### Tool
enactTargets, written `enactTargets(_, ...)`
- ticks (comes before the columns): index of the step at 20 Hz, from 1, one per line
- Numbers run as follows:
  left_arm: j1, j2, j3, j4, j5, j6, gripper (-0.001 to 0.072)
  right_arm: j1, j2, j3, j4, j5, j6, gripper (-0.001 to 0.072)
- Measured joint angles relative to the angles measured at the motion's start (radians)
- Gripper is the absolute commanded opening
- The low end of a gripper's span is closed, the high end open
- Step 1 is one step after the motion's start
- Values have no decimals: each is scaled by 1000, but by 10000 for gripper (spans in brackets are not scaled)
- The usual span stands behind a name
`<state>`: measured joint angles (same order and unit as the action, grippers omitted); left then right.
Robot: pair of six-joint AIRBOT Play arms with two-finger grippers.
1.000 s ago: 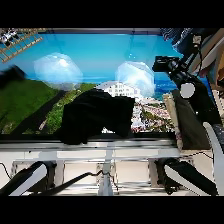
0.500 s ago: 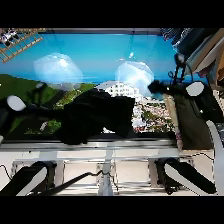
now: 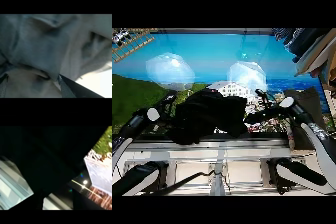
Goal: Fold the clothes and pants, and hang the long-sleeved shirts on hangers.
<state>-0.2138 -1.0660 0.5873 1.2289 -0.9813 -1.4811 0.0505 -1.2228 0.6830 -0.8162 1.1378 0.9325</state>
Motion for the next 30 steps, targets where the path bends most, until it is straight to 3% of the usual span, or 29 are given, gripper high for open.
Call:
enactTargets(2,-4,-12,-2,30,9,-19,689,37,-51,12,2,-46,-28,446)
enactTargets(8,-7,33,-3,189,-92,-59,690,74,-170,83,-16,-78,-80,439)
enactTargets(10,-7,76,-3,216,-134,-63,689,78,-187,91,-10,-56,-97,390)
enactTargets(17,42,229,-3,297,-275,-43,690,80,-212,98,-13,38,-149,341)
enactTargets(21,112,198,-4,296,-291,50,688,80,-212,99,-18,76,-157,224)
enactTargets(23,136,158,-4,294,-274,90,616,80,-213,99,-19,86,-157,178)
enactTargets(24,144,133,-4,294,-259,107,607,80,-213,99,-21,90,-157,102)
enactTargets(25,149,108,-4,290,-245,121,607,80,-213,99,-21,91,-157,82)
enactTargets(27,156,58,-4,290,-206,140,467,80,-213,99,-21,98,-158,29)
enactTargets(28,158,33,-4,289,-193,147,460,80,-212,99,-21,104,-159,21)
enactTargets(29,159,11,-4,286,-186,151,314,80,-212,99,-22,113,-159,21)
enactTargets(30,161,-8,-4,283,-177,155,75,80,-211,99,-21,123,-159,20)
